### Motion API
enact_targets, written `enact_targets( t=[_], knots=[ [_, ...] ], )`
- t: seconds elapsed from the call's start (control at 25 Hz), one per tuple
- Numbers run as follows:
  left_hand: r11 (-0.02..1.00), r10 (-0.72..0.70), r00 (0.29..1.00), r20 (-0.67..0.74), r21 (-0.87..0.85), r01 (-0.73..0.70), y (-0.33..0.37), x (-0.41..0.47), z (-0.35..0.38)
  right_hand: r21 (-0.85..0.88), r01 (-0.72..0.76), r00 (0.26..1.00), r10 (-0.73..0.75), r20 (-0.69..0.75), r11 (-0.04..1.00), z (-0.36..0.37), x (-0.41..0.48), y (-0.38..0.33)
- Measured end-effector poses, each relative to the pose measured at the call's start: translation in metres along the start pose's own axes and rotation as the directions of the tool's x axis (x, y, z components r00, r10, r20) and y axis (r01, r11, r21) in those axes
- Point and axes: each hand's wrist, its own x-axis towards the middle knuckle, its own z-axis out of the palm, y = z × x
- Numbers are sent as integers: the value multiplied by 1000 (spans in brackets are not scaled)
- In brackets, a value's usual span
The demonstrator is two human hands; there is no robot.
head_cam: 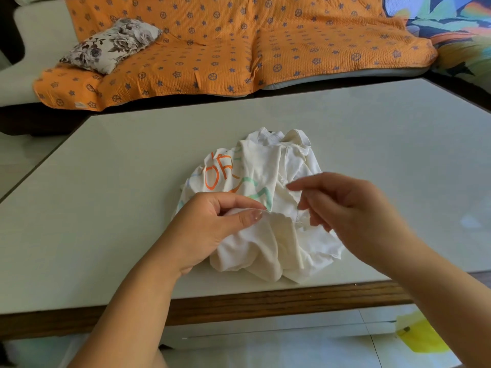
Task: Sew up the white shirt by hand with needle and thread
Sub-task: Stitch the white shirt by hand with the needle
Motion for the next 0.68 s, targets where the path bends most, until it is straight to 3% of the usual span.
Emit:
enact_targets(
  t=[0.08,0.16,0.36,0.68],
  knots=[
    [999,20,1000,8,34,-20,0,0,1,220,-29,995,48,-83,975,6,-4,-8],
    [998,37,999,23,55,-38,1,-1,2,332,-70,993,97,-67,941,15,-8,-11],
    [993,71,997,40,88,-74,2,-2,2,359,-214,977,207,60,908,26,-9,-8],
    [982,65,998,17,179,-67,1,-1,-3,363,-168,985,166,35,916,26,-9,-6]
  ],
)
